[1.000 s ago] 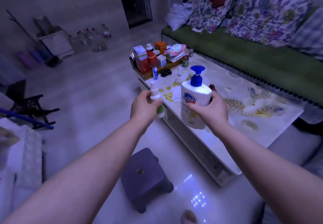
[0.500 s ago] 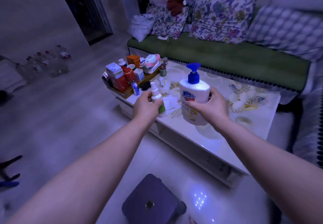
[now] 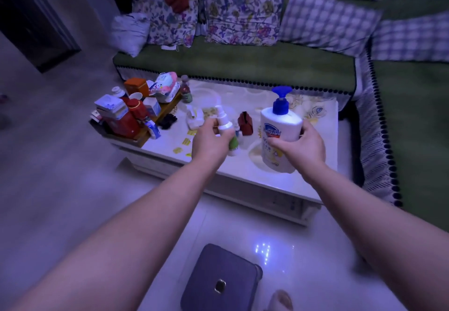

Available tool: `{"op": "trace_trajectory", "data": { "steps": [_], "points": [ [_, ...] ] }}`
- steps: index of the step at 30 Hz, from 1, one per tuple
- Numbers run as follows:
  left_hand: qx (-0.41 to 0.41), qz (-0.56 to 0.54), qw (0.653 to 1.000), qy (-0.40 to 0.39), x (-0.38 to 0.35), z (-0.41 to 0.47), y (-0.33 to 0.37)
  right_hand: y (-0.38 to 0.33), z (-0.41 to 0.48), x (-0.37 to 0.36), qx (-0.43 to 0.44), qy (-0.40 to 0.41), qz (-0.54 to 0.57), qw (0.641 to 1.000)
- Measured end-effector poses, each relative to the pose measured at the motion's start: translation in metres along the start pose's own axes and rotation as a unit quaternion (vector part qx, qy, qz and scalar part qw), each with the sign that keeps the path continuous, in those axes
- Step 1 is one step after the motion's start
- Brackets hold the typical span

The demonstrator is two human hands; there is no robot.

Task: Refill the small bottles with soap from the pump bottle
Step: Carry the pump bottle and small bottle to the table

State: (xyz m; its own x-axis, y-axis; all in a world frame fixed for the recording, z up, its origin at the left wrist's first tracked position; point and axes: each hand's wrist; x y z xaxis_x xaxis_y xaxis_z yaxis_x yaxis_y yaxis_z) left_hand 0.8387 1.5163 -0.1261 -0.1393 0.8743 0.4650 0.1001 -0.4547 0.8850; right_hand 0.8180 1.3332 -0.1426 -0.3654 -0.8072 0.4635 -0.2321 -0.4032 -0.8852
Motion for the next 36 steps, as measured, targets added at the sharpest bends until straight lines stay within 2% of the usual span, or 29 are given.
{"op": "trace_trajectory", "data": {
  "steps": [6,15,25,30,36],
  "points": [
    [0.027,-0.014,0.999,0.032,-0.024,0.0,0.012,0.002,0.019,0.015,0.019,-0.047,0.002,0.999],
    [0.048,-0.024,0.997,0.058,-0.04,0.007,0.02,0.009,0.033,0.029,0.028,-0.07,0.004,0.997],
    [0.03,-0.024,0.997,0.061,-0.05,0.006,0.032,0.012,0.029,0.042,0.02,-0.059,0.014,0.998],
    [0.026,0.002,0.998,0.05,-0.055,0.004,0.039,0.014,0.029,0.055,0.017,-0.045,0.024,0.999],
    [0.032,-0.018,0.999,0.015,-0.062,0.011,0.047,0.025,0.032,0.067,-0.001,-0.02,0.029,0.999]
  ]
}}
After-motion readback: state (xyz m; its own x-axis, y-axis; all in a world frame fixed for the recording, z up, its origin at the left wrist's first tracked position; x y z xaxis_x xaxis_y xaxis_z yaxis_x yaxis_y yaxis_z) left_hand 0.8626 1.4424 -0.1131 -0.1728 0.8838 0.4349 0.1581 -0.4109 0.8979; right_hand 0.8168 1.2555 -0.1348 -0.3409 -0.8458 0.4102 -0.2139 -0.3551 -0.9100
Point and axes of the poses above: each hand's wrist, its own z-axis towards the middle knuckle, its own x-axis out of the back of the hand, y = z × x
